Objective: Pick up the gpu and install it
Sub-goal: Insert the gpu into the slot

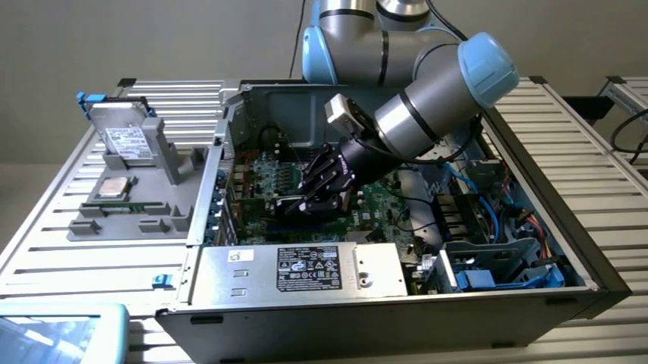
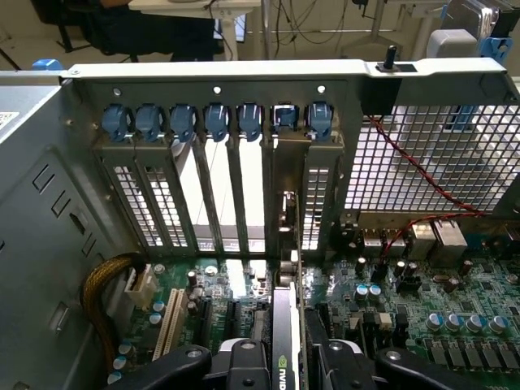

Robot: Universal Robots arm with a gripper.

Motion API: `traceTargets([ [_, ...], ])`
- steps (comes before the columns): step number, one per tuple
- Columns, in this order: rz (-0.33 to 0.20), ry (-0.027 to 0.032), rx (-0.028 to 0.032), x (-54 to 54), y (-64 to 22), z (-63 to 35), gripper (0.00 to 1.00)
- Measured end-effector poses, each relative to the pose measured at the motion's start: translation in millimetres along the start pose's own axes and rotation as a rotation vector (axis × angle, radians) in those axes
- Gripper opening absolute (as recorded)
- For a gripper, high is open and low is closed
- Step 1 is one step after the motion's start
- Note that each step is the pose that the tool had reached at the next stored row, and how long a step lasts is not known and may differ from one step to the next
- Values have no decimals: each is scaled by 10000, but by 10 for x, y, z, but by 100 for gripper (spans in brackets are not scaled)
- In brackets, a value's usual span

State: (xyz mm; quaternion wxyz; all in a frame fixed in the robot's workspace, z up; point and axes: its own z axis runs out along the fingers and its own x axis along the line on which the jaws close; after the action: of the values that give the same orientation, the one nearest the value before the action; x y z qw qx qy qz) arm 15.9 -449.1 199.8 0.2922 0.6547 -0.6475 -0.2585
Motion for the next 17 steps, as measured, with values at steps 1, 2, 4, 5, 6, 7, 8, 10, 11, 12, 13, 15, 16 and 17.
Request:
traceTargets([
  [1,0,-1,0,0,0,0,28],
  [2,0,-1,0,0,0,0,28],
  [4,-20,14,1,1,-1,1,28],
  [5,-37,27,2,3,-1,1,28],
  [6,-49,40,3,3,0,0,28],
  [7,-59,53,3,3,0,0,28],
  [8,-73,64,4,3,0,0,28],
  [10,-102,80,6,4,0,1,28],
  [11,-112,86,6,4,0,0,28],
  [12,-124,76,7,4,0,1,28],
  [13,-146,55,9,5,0,1,28],
  [15,-182,19,10,4,0,2,28],
  [16,-195,7,11,5,-1,2,28],
  [17,-199,4,11,5,-1,2,28],
])
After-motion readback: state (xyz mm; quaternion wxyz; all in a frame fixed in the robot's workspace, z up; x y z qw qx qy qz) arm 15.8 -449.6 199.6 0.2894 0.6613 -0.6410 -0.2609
